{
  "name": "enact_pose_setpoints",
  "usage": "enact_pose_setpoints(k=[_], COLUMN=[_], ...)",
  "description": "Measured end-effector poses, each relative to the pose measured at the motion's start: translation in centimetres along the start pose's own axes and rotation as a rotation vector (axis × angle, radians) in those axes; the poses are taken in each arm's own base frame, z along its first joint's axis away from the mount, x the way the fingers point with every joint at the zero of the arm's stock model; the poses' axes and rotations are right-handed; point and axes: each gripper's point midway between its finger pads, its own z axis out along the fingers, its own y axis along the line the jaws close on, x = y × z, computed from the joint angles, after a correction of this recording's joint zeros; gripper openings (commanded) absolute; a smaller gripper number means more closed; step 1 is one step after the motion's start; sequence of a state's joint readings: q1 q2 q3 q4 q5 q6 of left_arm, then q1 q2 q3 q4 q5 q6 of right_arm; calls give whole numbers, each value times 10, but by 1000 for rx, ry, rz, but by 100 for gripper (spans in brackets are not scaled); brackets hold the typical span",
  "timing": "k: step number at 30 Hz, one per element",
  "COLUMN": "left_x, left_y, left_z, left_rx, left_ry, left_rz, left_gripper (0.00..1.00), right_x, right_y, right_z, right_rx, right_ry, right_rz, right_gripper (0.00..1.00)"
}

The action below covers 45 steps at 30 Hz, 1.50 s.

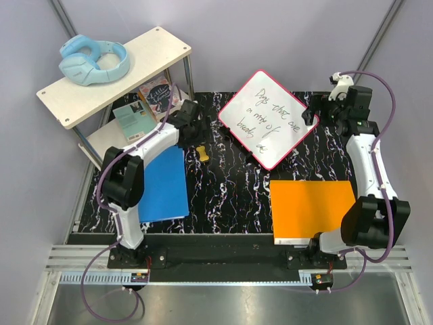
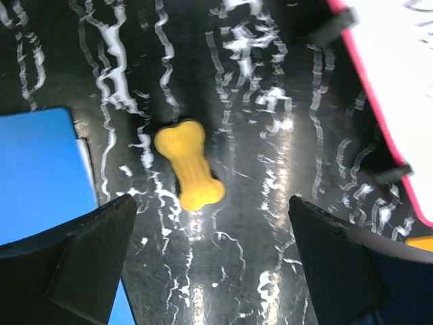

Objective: Erase the whiteboard

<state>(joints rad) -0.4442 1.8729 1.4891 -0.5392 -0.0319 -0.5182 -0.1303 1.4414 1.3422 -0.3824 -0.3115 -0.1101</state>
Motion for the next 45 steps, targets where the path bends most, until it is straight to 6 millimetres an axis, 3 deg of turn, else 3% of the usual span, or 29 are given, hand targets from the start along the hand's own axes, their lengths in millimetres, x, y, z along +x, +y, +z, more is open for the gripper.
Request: enact_pose_setpoints(k=[8,11,14,19,27,31,39,45], left_x=[9,12,19,36,38,39,40,40], left_y=[13,11,13,20,21,19,16,17], left_z=[24,35,49,64,66,66,74,74], left_rx=[-109,-119,-132,-167,-179,-180,-179,-184], left_ry=[59,80,110,161,164,164,170,167], left_rz=[-75,-101,-126,-154,-180,-176,-163,-150], left_gripper=[98,79,68,67,63,52,49,27], right_x=[16,18,18,22,29,33,41,46], right_y=[7,5,5,8,2,-1,-20,-28], right_z=[1,1,1,1,2,4,9,16], right_rx=[-41,-46,-56,-74,-65,-53,38,59], right_ry=[39,41,41,47,62,70,90,65], right_rz=[61,82,96,107,131,152,210,197], right_gripper=[100,100,100,100,100,100,100,100])
